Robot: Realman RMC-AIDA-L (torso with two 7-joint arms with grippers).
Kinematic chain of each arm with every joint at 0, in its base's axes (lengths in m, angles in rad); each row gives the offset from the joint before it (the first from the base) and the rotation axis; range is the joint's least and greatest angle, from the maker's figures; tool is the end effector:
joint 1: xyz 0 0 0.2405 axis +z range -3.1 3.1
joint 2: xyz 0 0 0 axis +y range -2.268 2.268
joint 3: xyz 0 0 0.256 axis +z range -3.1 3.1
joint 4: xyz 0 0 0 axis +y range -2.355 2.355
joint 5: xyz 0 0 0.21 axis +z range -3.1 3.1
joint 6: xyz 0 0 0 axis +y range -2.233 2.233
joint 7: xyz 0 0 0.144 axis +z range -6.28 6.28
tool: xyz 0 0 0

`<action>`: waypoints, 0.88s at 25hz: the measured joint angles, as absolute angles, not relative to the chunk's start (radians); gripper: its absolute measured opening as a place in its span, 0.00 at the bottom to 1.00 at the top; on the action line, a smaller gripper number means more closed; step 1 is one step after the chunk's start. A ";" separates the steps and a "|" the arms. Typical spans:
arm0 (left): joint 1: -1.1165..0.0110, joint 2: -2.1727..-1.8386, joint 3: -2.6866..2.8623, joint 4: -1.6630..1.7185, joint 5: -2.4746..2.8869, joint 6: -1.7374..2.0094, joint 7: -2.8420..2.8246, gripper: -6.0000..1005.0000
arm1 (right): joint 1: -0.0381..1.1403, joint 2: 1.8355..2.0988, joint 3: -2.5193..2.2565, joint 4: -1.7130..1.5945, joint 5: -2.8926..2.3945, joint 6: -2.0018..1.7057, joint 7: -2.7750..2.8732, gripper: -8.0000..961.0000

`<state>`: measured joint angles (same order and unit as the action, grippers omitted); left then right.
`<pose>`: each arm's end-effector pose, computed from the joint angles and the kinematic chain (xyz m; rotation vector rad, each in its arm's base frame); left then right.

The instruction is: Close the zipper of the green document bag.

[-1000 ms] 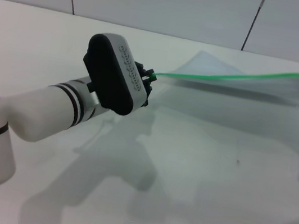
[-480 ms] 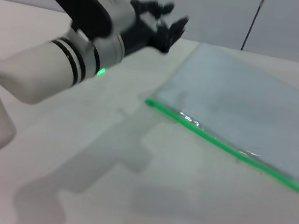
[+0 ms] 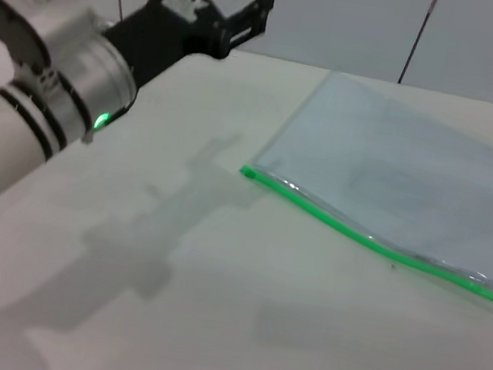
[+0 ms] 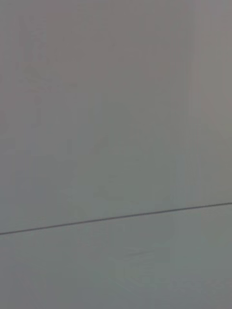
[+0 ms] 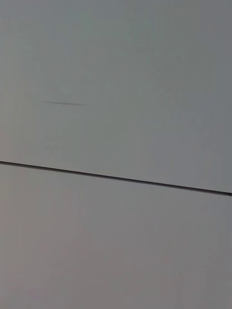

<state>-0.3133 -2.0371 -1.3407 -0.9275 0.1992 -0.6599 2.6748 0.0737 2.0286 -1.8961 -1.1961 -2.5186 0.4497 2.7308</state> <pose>-0.1940 0.3769 -0.0093 -1.9523 -0.3138 -0.8651 0.2418 0.3476 0.0284 -1.6065 0.4262 0.5539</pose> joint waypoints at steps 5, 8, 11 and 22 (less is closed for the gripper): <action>-0.343 -2.039 -1.358 -0.781 0.172 -0.749 2.678 0.80 | 0.161 2.029 -2.028 -0.988 -2.448 0.692 2.739 0.60; -0.359 -2.039 -1.359 -0.743 0.159 -0.762 2.688 0.81 | 0.203 2.028 -2.085 -0.920 -2.359 0.725 2.739 0.59; -0.366 -2.040 -1.360 -0.709 0.142 -0.769 2.729 0.77 | 0.237 2.027 -2.098 -0.860 -2.315 0.735 2.739 0.59; -0.371 -2.039 -1.406 -0.601 -0.034 -0.783 2.817 0.68 | 0.271 2.027 -2.100 -0.747 -2.229 0.803 2.741 0.59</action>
<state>-0.3710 -2.0386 -1.4058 -0.6011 -0.0345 -0.7831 2.8166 0.2715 2.0266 -2.1000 -0.7467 -2.2289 0.8028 2.7411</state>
